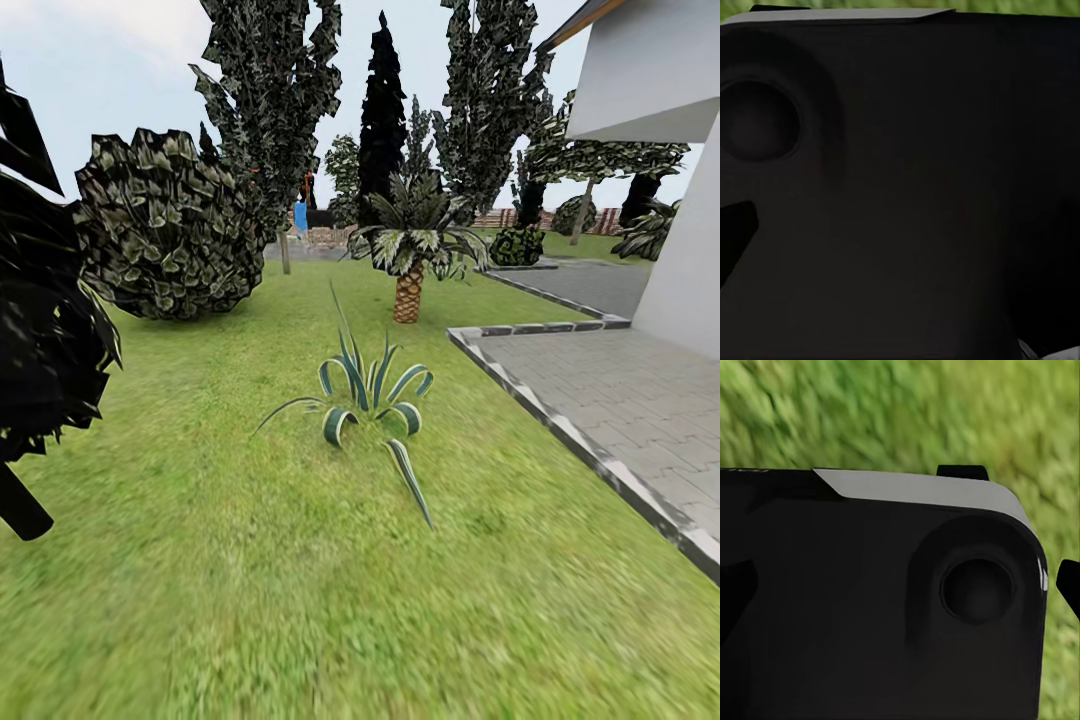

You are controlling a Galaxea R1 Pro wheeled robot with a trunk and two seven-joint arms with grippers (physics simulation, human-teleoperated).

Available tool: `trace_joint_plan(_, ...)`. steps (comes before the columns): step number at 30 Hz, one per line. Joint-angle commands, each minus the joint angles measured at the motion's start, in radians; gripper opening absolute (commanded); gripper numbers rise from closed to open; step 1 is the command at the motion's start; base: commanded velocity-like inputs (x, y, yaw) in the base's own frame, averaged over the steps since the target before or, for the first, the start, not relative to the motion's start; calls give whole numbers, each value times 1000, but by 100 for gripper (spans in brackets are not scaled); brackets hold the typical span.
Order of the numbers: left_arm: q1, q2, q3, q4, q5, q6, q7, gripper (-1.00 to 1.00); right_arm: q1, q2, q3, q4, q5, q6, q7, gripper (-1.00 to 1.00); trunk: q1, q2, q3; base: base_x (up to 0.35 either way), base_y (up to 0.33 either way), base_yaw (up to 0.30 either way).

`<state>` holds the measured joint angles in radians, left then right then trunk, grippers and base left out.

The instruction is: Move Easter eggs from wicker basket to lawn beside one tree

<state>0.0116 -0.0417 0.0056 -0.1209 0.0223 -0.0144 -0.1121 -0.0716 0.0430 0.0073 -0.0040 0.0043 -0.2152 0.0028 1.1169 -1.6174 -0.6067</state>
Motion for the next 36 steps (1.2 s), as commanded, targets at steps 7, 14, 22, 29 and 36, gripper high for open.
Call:
trace_joint_plan(7,0,0,1,-1,2,-1,-3,100,-1,-1,0,1,1,-3,0,100,27,-50,-23,0,0,0)
trace_joint_plan(14,0,7,3,-2,1,-1,-3,100,-1,-14,0,0,1,-3,0,100,38,-71,-32,0,0,0)
trace_joint_plan(22,1,28,5,-2,4,-1,-4,100,-1,-26,-1,-2,0,-3,0,100,54,-99,-45,0,0,0)
trace_joint_plan(29,0,31,6,-2,7,-1,-4,100,-1,-28,-1,-2,0,-3,0,100,81,-148,-67,0,0,0)
trace_joint_plan(36,1,36,6,-3,8,-1,-5,100,-1,-29,-1,-4,0,-3,0,100,107,-197,-89,0,0,0)
